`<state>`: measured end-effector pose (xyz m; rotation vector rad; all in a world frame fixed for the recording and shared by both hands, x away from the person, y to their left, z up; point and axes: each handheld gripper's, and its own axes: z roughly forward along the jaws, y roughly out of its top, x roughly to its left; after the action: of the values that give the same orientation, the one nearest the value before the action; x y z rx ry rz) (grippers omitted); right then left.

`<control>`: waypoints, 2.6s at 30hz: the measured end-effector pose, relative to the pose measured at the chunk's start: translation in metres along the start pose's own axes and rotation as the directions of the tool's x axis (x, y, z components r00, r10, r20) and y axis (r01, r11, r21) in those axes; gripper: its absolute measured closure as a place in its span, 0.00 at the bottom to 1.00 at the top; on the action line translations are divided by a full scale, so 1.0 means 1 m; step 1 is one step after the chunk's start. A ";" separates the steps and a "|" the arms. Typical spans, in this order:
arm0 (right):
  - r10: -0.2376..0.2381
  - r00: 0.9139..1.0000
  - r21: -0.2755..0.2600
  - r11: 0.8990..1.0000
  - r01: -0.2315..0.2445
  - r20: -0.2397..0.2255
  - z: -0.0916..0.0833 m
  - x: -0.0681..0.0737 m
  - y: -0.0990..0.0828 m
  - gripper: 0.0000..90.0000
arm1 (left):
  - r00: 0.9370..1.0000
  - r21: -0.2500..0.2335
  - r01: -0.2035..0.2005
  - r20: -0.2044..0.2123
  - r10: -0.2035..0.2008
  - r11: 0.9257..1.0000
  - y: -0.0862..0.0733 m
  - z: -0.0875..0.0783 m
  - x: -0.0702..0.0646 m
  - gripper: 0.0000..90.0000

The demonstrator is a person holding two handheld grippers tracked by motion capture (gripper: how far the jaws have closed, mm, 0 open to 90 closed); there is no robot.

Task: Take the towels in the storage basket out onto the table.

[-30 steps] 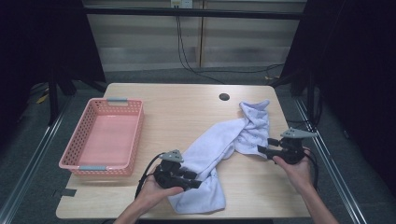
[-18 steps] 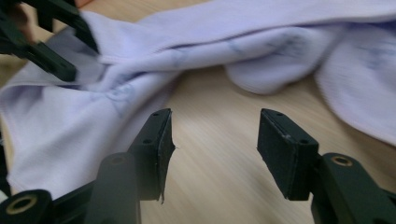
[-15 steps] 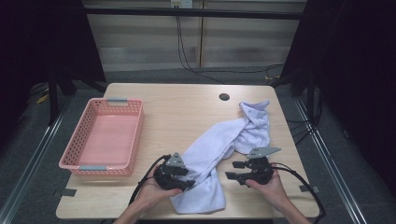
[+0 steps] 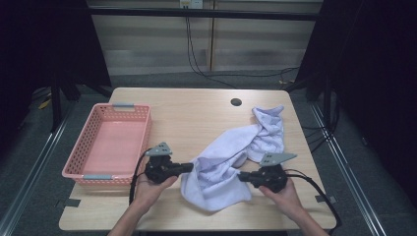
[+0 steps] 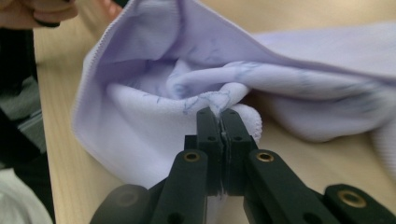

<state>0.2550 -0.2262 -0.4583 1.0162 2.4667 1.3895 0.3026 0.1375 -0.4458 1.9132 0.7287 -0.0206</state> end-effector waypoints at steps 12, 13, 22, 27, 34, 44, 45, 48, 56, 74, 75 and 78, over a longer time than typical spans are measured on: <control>0.036 0.976 -0.030 0.999 -0.031 0.213 -0.073 -0.031 -0.002 0.98 | 1.000 0.038 -0.019 0.010 0.019 0.999 -0.004 -0.004 -0.001 0.89; 0.046 0.976 -0.026 0.999 -0.042 0.212 -0.071 -0.032 -0.008 0.98 | 0.999 0.044 -0.018 0.042 0.016 0.999 -0.002 0.004 -0.003 0.84; 0.105 0.974 -0.010 0.994 -0.105 0.202 -0.061 -0.040 -0.033 0.64 | 0.990 0.160 -0.091 0.120 0.072 0.983 0.015 0.090 -0.036 0.55; 0.135 0.966 -0.043 0.991 -0.128 0.221 -0.075 -0.039 -0.040 0.58 | 0.985 0.178 -0.099 0.156 0.071 0.979 0.012 0.120 -0.042 0.48; 0.138 0.973 0.078 0.985 -0.155 0.185 -0.063 -0.035 -0.067 0.57 | 0.978 0.279 -0.194 0.130 0.163 0.941 0.001 0.152 -0.054 0.49; 0.176 0.972 -0.027 0.984 -0.174 0.155 -0.073 -0.044 -0.056 0.94 | 0.979 0.228 -0.178 0.134 0.151 0.957 -0.004 0.126 -0.044 0.94; 0.181 0.972 -0.042 0.983 -0.177 0.152 -0.076 -0.045 -0.054 0.95 | 0.979 0.228 -0.178 0.134 0.151 0.957 -0.004 0.126 -0.044 0.94; 0.170 0.975 -0.094 0.983 -0.157 0.147 -0.089 -0.047 -0.043 0.95 | 0.986 0.066 -0.087 0.150 0.076 0.994 0.017 0.089 -0.030 0.94; 0.150 0.974 -0.259 0.960 -0.103 0.167 -0.127 -0.056 0.013 0.96 | 0.998 -0.170 -0.051 0.028 0.057 0.984 0.067 0.013 -0.001 0.95; 0.104 0.957 -0.465 0.884 0.035 0.271 -0.178 -0.087 0.215 0.96 | 0.982 -0.462 -0.162 -0.166 0.095 0.872 0.204 -0.088 0.002 0.95; 0.101 0.956 -0.476 0.879 0.044 0.274 -0.182 -0.087 0.226 0.96 | 0.979 -0.472 -0.177 -0.177 0.104 0.863 0.211 -0.094 -0.003 0.95; 0.085 0.954 -0.510 0.857 0.076 0.286 -0.195 -0.080 0.249 0.96 | 0.967 -0.485 -0.236 -0.199 0.157 0.842 0.221 -0.109 -0.021 0.95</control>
<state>0.3563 -0.3272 -0.1645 1.0061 1.7313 1.6301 0.3611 0.1582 -0.2064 1.4781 0.5617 0.4156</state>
